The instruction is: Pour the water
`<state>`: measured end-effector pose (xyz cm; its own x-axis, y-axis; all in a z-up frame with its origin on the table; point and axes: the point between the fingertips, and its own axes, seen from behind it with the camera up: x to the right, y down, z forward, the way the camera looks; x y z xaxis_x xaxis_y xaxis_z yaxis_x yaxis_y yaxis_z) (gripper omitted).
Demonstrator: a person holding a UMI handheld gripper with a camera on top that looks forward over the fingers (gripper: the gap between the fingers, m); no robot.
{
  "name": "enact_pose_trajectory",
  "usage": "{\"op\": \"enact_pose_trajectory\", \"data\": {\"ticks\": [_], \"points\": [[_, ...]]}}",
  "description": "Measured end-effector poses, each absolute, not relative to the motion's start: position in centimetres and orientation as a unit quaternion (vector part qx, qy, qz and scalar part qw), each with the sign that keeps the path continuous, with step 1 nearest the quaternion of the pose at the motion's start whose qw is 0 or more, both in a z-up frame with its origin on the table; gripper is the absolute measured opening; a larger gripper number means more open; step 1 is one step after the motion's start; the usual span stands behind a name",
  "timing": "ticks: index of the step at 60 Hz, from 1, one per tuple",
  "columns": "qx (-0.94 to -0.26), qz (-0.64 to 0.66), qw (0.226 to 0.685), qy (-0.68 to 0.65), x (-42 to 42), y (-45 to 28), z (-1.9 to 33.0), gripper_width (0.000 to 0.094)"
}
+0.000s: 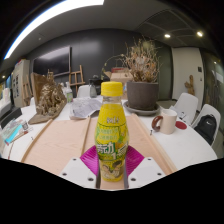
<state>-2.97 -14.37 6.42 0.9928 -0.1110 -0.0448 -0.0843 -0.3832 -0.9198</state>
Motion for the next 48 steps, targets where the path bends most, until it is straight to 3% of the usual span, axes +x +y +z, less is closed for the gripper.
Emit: {"op": "enact_pose_trajectory", "data": {"ticks": [6, 12, 28, 38, 48], "points": [[-0.839, -0.008, 0.541, 0.050, -3.0, -14.1, 6.7, 0.0278], [-0.835, 0.010, 0.548, 0.044, -3.0, -12.9, 9.1, 0.0273], [-0.771, 0.239, 0.566, 0.169, -0.7, -6.7, 20.7, 0.0272], [-0.682, 0.432, 0.494, 0.323, 3.9, -2.6, 24.1, 0.0272], [-0.590, 0.549, 0.394, 0.443, 8.4, 0.4, 22.1, 0.0272]]}}
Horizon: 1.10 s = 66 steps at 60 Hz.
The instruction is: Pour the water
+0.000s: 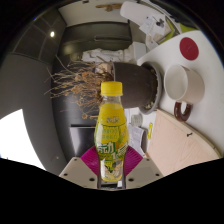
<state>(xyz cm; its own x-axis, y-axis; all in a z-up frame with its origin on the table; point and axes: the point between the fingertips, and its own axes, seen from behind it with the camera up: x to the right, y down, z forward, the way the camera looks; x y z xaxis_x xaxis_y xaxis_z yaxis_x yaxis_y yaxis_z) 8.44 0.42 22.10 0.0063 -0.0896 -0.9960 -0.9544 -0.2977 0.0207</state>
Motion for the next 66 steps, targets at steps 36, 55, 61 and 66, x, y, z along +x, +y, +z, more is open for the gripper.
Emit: {"op": "enact_pose_trajectory", "data": {"ticks": [36, 55, 61, 66], "points": [[-0.529, 0.617, 0.271, 0.517, 10.7, 1.7, 17.8, 0.0271], [-0.706, 0.336, 0.568, 0.257, 20.4, 3.5, 28.5, 0.0272], [-0.717, 0.214, 0.633, 0.196, 26.3, 3.4, 30.7, 0.0272], [-0.726, 0.106, 0.660, 0.162, 30.9, 3.9, 30.8, 0.0273]]}}
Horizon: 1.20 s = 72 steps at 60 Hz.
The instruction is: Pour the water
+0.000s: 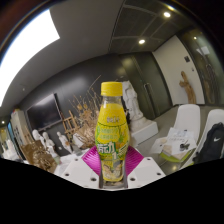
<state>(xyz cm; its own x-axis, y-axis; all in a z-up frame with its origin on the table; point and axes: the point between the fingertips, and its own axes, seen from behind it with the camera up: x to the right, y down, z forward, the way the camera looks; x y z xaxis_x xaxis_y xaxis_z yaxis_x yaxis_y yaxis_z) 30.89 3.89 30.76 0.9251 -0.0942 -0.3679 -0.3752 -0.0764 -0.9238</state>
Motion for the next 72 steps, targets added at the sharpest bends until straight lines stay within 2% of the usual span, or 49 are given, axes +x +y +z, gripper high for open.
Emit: {"op": "enact_pose_trajectory", "data": {"ticks": [8, 13, 24, 35, 42, 53, 55, 58, 59, 61, 64, 72], "points": [[-0.749, -0.023, 0.652, 0.117, 37.2, 3.3, 26.8, 0.0275], [-0.767, -0.062, 0.631, 0.095, 39.0, 2.7, 22.1, 0.0274], [-0.808, -0.066, 0.580, 0.085, 40.1, 2.0, 12.2, 0.0274], [-0.826, -0.060, 0.552, 0.096, 40.0, 1.4, 6.3, 0.0279], [-0.816, -0.066, 0.566, 0.096, 39.8, 1.3, 6.3, 0.0310], [-0.821, -0.058, 0.558, 0.106, 40.0, 1.2, 6.3, 0.0497], [-0.825, -0.057, 0.552, 0.108, 40.0, 1.0, 6.3, 0.0594], [-0.831, -0.053, 0.543, 0.108, 39.7, 0.5, 6.6, 0.0857], [-0.834, -0.054, 0.538, 0.109, 39.6, 0.3, 6.7, 0.0873], [-0.840, -0.053, 0.528, 0.109, 39.3, -0.1, 6.7, 0.0834], [-0.845, -0.059, 0.520, 0.109, 38.9, -1.1, 7.7, 0.0863], [-0.854, -0.067, 0.502, 0.115, 36.7, -5.4, 11.4, 0.0859]]}}
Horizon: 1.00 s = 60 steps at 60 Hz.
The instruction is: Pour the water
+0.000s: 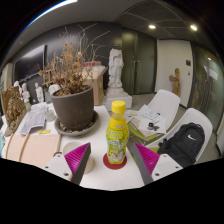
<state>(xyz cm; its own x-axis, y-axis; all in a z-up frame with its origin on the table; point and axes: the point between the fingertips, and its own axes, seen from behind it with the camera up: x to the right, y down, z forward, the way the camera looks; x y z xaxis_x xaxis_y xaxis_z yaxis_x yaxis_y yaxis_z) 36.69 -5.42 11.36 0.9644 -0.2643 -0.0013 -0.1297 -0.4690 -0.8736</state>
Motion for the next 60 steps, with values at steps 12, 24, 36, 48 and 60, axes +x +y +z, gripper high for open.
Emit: {"op": "enact_pose_trajectory", "data": {"ticks": [12, 24, 36, 48, 60], "points": [[-0.863, -0.070, 0.487, 0.114, 30.7, -14.7, 17.4, 0.0857], [-0.868, -0.073, 0.481, 0.096, 24.3, -24.1, 21.4, 0.0862], [-0.866, -0.101, 0.483, 0.076, 20.7, -30.8, 23.9, 0.0861], [-0.864, -0.105, 0.487, 0.067, 18.3, -33.7, 24.4, 0.0862], [-0.858, -0.097, 0.500, 0.061, 16.6, -34.4, 25.3, 0.0861]]}}
